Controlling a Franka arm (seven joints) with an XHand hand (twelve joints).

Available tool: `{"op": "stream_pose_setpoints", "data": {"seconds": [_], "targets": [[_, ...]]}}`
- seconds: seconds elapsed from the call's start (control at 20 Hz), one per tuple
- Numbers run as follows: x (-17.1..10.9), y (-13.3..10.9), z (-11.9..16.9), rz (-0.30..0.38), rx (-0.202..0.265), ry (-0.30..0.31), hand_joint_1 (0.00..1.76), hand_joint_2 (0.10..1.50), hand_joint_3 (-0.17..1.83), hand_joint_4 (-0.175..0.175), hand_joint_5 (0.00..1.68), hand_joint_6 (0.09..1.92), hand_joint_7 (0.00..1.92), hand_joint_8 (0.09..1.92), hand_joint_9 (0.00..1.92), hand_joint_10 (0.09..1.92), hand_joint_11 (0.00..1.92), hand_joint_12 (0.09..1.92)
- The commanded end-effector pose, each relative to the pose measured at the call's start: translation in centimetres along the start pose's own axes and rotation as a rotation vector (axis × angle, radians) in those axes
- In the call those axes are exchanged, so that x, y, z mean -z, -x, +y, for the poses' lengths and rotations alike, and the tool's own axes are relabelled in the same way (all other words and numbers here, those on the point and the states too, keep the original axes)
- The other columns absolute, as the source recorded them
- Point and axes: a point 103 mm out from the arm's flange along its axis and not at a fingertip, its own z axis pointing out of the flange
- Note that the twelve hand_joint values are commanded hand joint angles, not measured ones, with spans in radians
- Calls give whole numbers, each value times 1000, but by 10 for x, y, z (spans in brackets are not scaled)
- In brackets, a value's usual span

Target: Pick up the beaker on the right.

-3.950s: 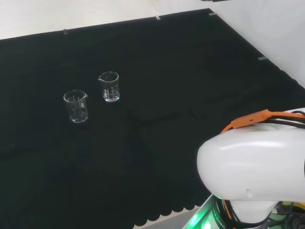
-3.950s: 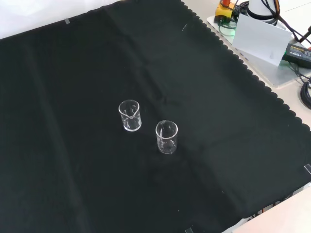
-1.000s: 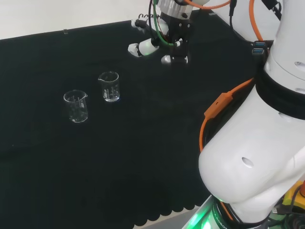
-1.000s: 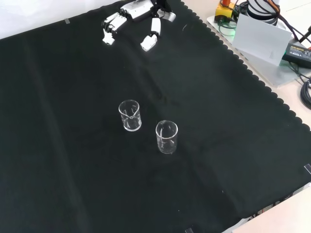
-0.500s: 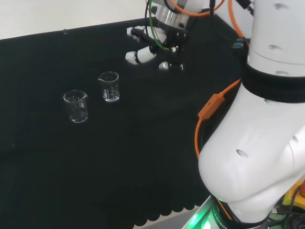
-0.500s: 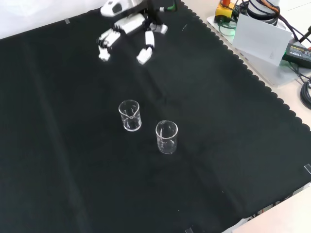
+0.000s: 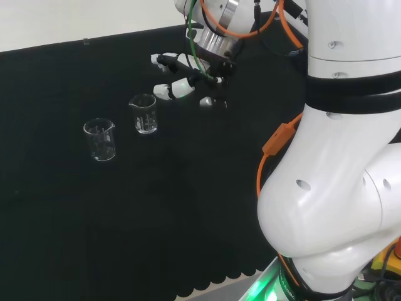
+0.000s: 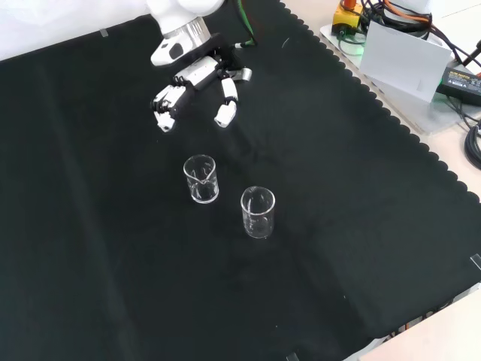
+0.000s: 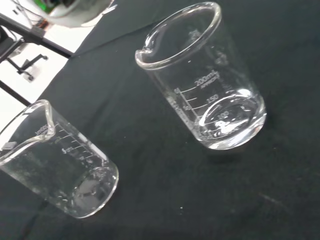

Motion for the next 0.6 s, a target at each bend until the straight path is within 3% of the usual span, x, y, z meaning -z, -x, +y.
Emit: {"op": "stream_pose_setpoints", "data": {"seconds": [0.05, 0.6], "targets": [[-23, 6, 4, 95, 14, -35, 746, 570, 743, -62, 222, 87, 130, 630, 247, 659, 0, 1149], [-48, 24, 5, 200, 34, -74, 712, 532, 677, -53, 135, 87, 43, 595, 174, 654, 0, 1048]]}}
